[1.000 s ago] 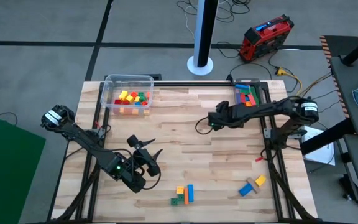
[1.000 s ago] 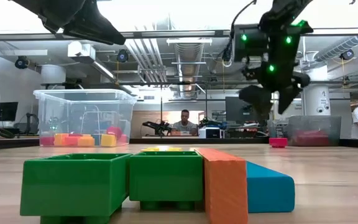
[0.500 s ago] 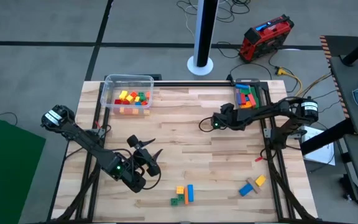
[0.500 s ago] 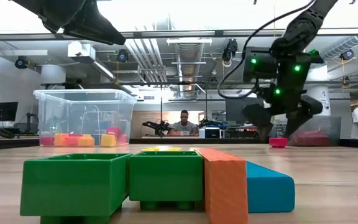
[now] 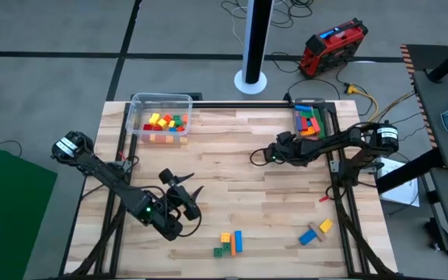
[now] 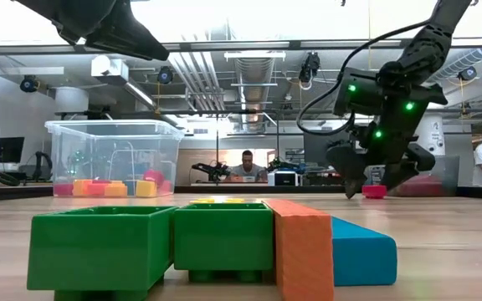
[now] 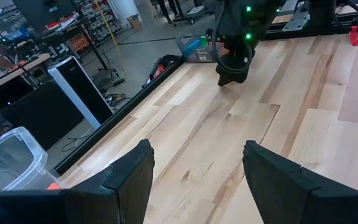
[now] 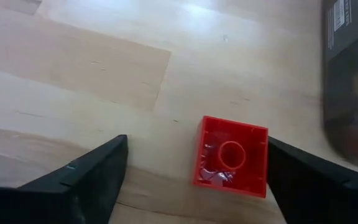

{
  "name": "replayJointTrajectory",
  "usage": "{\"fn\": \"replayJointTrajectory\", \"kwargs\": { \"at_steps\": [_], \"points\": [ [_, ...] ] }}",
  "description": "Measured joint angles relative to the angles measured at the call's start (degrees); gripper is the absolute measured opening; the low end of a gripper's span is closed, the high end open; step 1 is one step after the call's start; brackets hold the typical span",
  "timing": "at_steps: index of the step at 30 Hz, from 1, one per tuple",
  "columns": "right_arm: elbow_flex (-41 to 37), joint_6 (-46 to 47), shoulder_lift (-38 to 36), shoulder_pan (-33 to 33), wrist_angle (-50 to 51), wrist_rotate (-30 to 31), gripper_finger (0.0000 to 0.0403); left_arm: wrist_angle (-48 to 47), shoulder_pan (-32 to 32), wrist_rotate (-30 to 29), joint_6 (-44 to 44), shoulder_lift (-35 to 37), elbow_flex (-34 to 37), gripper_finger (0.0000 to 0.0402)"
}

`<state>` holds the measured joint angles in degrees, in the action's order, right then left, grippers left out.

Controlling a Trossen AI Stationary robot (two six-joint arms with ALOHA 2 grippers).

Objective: Sort blocks by size
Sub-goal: Put the red square game piece into the transparent bin

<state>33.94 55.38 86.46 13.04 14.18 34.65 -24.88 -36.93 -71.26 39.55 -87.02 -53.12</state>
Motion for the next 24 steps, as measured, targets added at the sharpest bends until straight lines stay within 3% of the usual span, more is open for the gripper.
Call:
{"fn": "replayJointTrajectory", "kwargs": {
  "at_steps": [13, 19, 24],
  "points": [
    [-0.82, -1.18, -0.05, -0.02, -0.04, 0.81, 0.0130, 0.07, 0.00, -0.22, 0.17, 0.00, 0.00, 0.0221],
    [-1.02, -4.52, -0.23, -2.57, -2.97, 0.28, 0.0129, 0.40, 0.00, -0.22, 0.17, 0.00, 0.00, 0.0221],
    [-0.99, -11.71, -1.44, -8.92, -18.39, -5.66, 0.0129, 0.88, 0.00, -0.20, -1.32, 0.00, 0.00, 0.0221]
  ]
}}
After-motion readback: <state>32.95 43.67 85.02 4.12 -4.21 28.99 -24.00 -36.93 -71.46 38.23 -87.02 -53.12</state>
